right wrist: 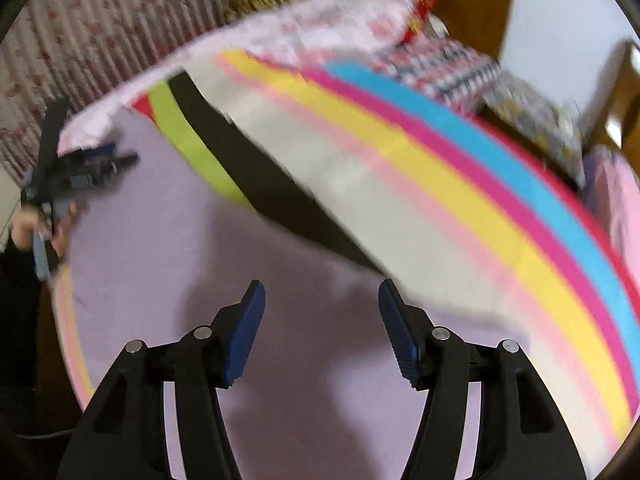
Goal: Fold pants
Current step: 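Fold the cuffs over toward the waistband with both tools and release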
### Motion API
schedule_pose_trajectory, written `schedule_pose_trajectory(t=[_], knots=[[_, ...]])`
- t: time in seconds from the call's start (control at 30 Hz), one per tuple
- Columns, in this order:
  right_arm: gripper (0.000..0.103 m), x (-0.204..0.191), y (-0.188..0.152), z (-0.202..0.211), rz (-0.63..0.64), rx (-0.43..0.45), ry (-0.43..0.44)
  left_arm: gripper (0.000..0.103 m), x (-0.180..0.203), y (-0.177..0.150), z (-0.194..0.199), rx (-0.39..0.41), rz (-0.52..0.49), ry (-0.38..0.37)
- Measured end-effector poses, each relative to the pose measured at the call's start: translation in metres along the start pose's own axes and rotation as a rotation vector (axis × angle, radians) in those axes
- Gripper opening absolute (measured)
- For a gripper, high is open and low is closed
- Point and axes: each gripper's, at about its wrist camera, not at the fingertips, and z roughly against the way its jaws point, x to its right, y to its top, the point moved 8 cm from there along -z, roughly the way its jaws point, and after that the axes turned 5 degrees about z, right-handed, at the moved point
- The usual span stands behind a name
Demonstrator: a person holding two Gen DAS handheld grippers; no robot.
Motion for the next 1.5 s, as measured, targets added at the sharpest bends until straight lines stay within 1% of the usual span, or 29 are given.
schedule_pose_trajectory(t=[0.07, 0.1, 0.13, 0.17, 0.2, 0.23, 0.27, 0.33, 0.4, 0.5, 0.53, 0.57, 0.63, 0.7, 0.73, 0.77, 0.83, 0.87, 0.9, 0.93, 0.97, 1.03, 1.07, 1.1, 1.17, 1.27, 1.33, 1.4, 1.5], knots=[[0.060, 0.010, -0.008, 0.004, -0.047, 0.052, 0.044, 0.102, -0.003, 0.002, -0.003, 0.023, -0.016, 0.000], [0.060, 0.014, -0.012, 0.007, -0.089, 0.046, 0.047, 0.102, -0.005, 0.003, -0.004, 0.016, -0.005, -0.005], [0.060, 0.016, -0.013, 0.011, -0.113, 0.041, 0.016, 0.102, -0.007, 0.004, -0.002, 0.010, 0.010, 0.004], [0.064, 0.019, -0.016, 0.017, -0.125, 0.034, -0.048, 0.102, -0.011, 0.004, 0.002, 0.006, 0.027, 0.037], [0.064, 0.012, -0.019, 0.030, -0.096, 0.049, -0.115, 0.100, -0.019, 0.003, 0.012, 0.008, 0.063, 0.102], [0.065, 0.002, -0.019, 0.038, -0.067, 0.070, -0.109, 0.101, -0.017, 0.003, 0.026, 0.036, 0.082, 0.109], [0.076, -0.012, -0.023, 0.046, -0.038, 0.093, -0.083, 0.101, -0.011, 0.002, 0.048, 0.090, 0.088, 0.065], [0.089, -0.047, -0.036, 0.061, 0.015, 0.125, -0.025, 0.101, 0.003, -0.007, 0.076, 0.138, 0.076, 0.034], [0.089, -0.085, -0.051, 0.064, 0.079, 0.113, 0.043, 0.101, 0.011, -0.027, 0.098, 0.169, 0.071, 0.033], [0.089, -0.117, -0.056, 0.059, 0.088, 0.124, 0.056, 0.101, 0.021, -0.061, 0.114, 0.208, 0.070, -0.026], [0.089, -0.127, -0.051, 0.053, 0.078, 0.127, 0.064, 0.101, 0.022, -0.071, 0.113, 0.214, 0.053, -0.010], [0.089, -0.131, -0.055, 0.049, 0.082, 0.123, 0.061, 0.101, 0.022, -0.074, 0.109, 0.213, 0.037, 0.019], [0.089, -0.153, -0.052, 0.036, 0.154, 0.108, 0.009, 0.101, 0.015, -0.095, 0.094, 0.140, 0.010, 0.112], [0.089, -0.156, -0.060, 0.036, 0.159, 0.127, -0.030, 0.102, 0.006, -0.107, 0.086, 0.117, 0.020, 0.117], [0.089, -0.152, -0.064, 0.036, 0.141, 0.127, -0.017, 0.102, 0.001, -0.110, 0.086, 0.119, 0.048, 0.091], [0.089, -0.146, -0.070, 0.037, 0.113, 0.123, 0.009, 0.102, -0.005, -0.114, 0.086, 0.088, 0.099, 0.055], [0.089, -0.135, -0.085, 0.048, 0.045, 0.105, 0.101, 0.102, -0.012, -0.116, 0.085, 0.032, 0.151, 0.063], [0.089, -0.133, -0.093, 0.055, 0.030, 0.108, 0.123, 0.102, -0.014, -0.116, 0.088, 0.013, 0.160, 0.108], [0.089, -0.122, -0.100, 0.070, 0.010, 0.143, 0.113, 0.101, -0.012, -0.112, 0.099, 0.021, 0.147, 0.204], [0.089, -0.107, -0.109, 0.087, -0.013, 0.191, 0.067, 0.101, -0.001, -0.104, 0.116, 0.076, 0.107, 0.258], [0.089, -0.098, -0.118, 0.099, -0.030, 0.221, 0.030, 0.101, 0.013, -0.097, 0.128, 0.122, 0.073, 0.238], [0.089, -0.057, -0.146, 0.127, -0.109, 0.282, -0.075, 0.101, 0.068, -0.088, 0.153, 0.198, -0.002, 0.080], [0.089, -0.028, -0.164, 0.139, -0.184, 0.300, -0.130, 0.101, 0.090, -0.088, 0.157, 0.207, -0.027, 0.023], [0.089, -0.009, -0.177, 0.146, -0.235, 0.301, -0.167, 0.101, 0.126, -0.093, 0.160, 0.209, -0.088, -0.064], [0.089, 0.040, -0.215, 0.158, -0.372, 0.262, -0.287, 0.101, 0.185, -0.109, 0.153, 0.179, -0.217, -0.153], [0.089, 0.083, -0.261, 0.171, -0.483, 0.232, -0.357, 0.101, 0.240, -0.135, 0.135, 0.136, -0.330, -0.196], [0.089, 0.095, -0.292, 0.171, -0.533, 0.206, -0.369, 0.101, 0.252, -0.149, 0.119, 0.091, -0.360, -0.167], [0.090, 0.090, -0.300, 0.161, -0.494, 0.226, -0.341, 0.101, 0.253, -0.161, 0.101, 0.041, -0.361, -0.157], [0.090, 0.080, -0.303, 0.157, -0.420, 0.274, -0.393, 0.101, 0.242, -0.165, 0.098, 0.022, -0.328, -0.153]])
